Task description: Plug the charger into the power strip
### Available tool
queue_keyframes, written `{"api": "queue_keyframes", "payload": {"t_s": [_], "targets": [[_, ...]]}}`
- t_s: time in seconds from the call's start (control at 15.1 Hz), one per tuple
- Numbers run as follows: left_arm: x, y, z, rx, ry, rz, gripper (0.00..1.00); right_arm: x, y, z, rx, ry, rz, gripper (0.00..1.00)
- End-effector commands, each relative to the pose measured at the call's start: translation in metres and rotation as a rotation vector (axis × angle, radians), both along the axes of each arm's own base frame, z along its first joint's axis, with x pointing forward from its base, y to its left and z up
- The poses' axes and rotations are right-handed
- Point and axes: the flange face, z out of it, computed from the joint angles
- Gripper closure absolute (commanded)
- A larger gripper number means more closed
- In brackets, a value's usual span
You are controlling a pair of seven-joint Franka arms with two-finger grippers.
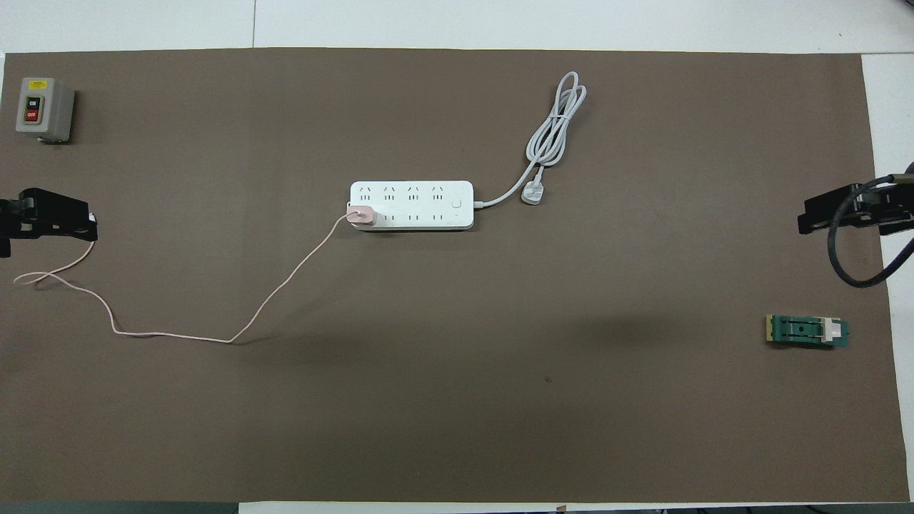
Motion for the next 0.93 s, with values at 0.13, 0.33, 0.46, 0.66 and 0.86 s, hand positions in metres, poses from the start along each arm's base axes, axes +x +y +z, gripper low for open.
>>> {"api": "queue_keyframes", "payload": {"t_s": [0.13,0.33,0.46,0.66,0.86], "targets": [[-0.005,-0.001,0.001,-0.002,0.014,-0.039,0.0,-0.004,-0.004,0.003,-0.011,0.012,0.012,0.0],[-0.007,-0.001,-0.001,-0.002,0.022,-0.047,0.0,-0.004,-0.004,0.003,-0.011,0.012,0.012,0.0],[-0.009,-0.002,-0.001,-0.005,0.019,-0.062,0.0,-0.004,-0.004,0.003,-0.011,0.012,0.012,0.0],[-0.009,-0.01,-0.001,-0.009,0.017,-0.082,0.0,-0.004,-0.004,0.003,-0.011,0.012,0.012,0.0],[-0.008,-0.01,-0.001,-0.01,0.012,-0.085,0.0,-0.004,-0.004,0.003,-0.011,0.012,0.012,0.0]]}}
